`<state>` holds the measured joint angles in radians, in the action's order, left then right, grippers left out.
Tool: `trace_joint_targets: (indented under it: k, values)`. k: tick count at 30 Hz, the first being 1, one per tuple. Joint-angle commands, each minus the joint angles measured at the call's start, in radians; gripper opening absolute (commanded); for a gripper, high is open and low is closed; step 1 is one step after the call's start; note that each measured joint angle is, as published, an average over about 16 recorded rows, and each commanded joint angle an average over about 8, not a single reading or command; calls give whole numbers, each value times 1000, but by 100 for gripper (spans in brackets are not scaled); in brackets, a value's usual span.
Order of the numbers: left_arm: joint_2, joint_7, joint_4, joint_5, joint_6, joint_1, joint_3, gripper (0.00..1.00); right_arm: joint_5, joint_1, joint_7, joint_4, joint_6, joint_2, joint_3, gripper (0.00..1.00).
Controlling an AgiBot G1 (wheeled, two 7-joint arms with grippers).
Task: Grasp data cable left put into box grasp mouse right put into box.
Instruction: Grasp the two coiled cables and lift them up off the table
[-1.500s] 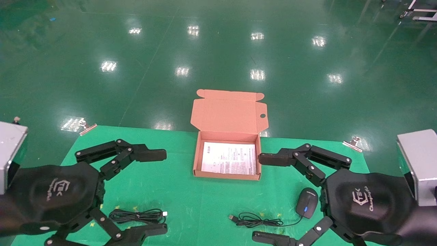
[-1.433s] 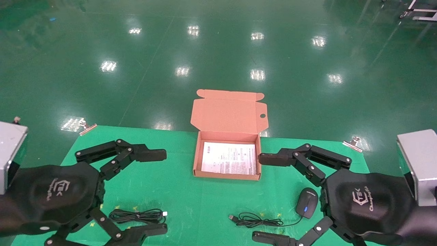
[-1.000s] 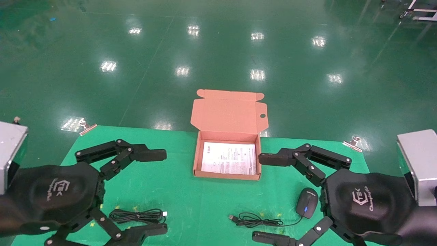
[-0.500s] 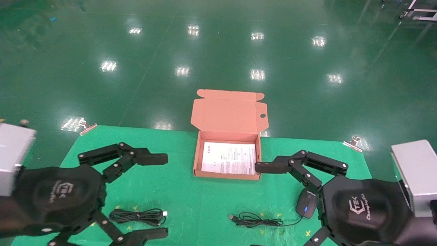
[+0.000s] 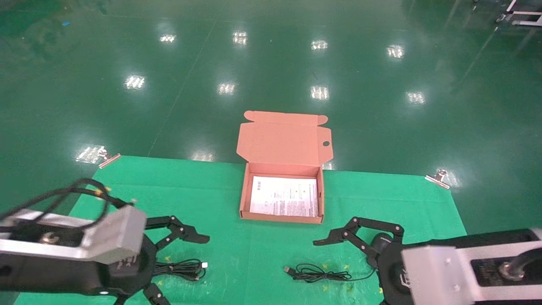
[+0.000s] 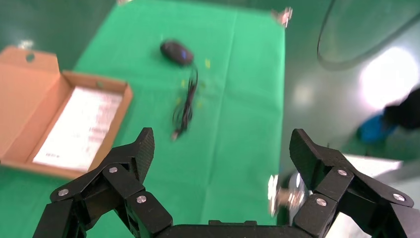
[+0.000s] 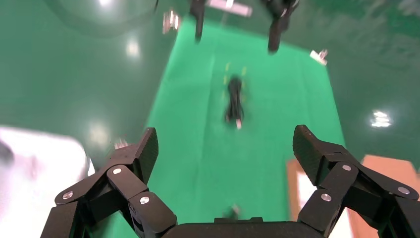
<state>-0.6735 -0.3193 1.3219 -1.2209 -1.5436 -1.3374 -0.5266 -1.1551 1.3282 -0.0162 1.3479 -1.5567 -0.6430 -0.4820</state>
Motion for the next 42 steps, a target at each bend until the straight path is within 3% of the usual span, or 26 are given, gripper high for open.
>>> trace_joint_targets:
  k: [1, 10, 22, 32, 42]
  values:
    - [-10, -1, 9, -52, -9, -27, -25, 100, -58, 38, 36, 4, -6, -7, -35, 100]
    - [-85, 14, 14, -259, -16, -140, -179, 100, -300, 147, 141, 9, 23, -77, -193, 100]
    - [-178, 44, 12, -578, 53, -161, -359, 100, -626, 148, 190, 10, 116, -180, -339, 100]
    - [-249, 3, -61, -758, 145, -118, -422, 100, -825, 61, 121, 3, 235, -231, -400, 100]
    - [-324, 8, -300, -765, 236, -98, -415, 100, -878, -7, -28, -45, 296, -271, -403, 100]
